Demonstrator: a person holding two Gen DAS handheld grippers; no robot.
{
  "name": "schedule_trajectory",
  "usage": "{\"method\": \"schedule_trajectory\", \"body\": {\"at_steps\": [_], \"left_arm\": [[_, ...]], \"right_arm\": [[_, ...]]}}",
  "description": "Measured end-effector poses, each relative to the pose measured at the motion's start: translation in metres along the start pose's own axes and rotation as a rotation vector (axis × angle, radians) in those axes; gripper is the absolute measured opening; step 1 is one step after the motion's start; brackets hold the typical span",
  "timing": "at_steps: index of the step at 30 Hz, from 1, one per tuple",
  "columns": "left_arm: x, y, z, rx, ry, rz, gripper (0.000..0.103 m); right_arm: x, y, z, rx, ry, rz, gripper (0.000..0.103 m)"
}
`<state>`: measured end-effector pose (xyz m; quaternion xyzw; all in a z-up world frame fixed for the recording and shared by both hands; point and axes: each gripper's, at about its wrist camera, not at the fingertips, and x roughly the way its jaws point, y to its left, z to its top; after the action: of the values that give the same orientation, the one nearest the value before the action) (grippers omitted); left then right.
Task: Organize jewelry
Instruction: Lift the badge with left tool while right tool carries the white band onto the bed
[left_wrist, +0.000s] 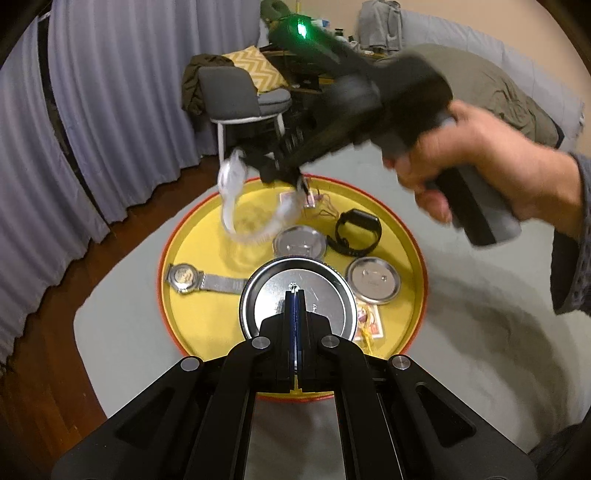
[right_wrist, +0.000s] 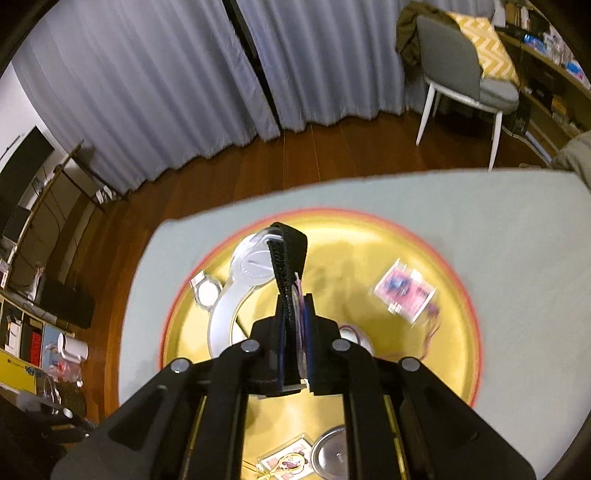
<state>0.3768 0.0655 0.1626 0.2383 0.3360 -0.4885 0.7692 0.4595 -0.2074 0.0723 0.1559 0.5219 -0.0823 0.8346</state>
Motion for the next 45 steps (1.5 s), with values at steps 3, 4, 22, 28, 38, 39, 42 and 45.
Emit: {"method": "schedule_trajectory", "body": {"at_steps": [3,4,22,28,38,39,42,45], "left_arm": [[0.004,0.004,-0.005,-0.015,0.009,-0.004,0.0],[0.005,0.005,-0.007,-0.018,0.014,-0.005,0.0],[0.024,0.015,-0.027,-0.058,0.037,-0.034,0.0],[0.027,0.015,-0.029,-0.061,0.044,-0.037,0.0],[0.022,0.024,-0.032,-0.066,0.052,-0.024,0.0],[0.022,0.024,-0.032,-0.066,0.052,-0.021,0.0],[0.019,0.021,-0.031,-0.064,0.047,-0.019,0.0],[0.014,0.017,-0.027,-0.055,0.038,-0.016,0.0]], "right_arm": [[0.022,0.0,-0.016,0.003,0.05,-0.008,0.009],[0.028,0.0,-0.02,0.005,0.065,-0.014,0.009],[0.042,0.002,-0.019,-0.103,0.058,-0.15,0.04],[0.063,0.008,-0.015,-0.165,0.107,-0.223,0.04],[0.052,0.018,-0.014,-0.206,0.056,-0.179,0.01],[0.047,0.019,-0.013,-0.202,0.043,-0.171,0.01],[0.025,0.021,-0.006,-0.18,-0.014,-0.127,0.01],[0.005,0.023,0.0,-0.171,-0.061,-0.099,0.01]]}}
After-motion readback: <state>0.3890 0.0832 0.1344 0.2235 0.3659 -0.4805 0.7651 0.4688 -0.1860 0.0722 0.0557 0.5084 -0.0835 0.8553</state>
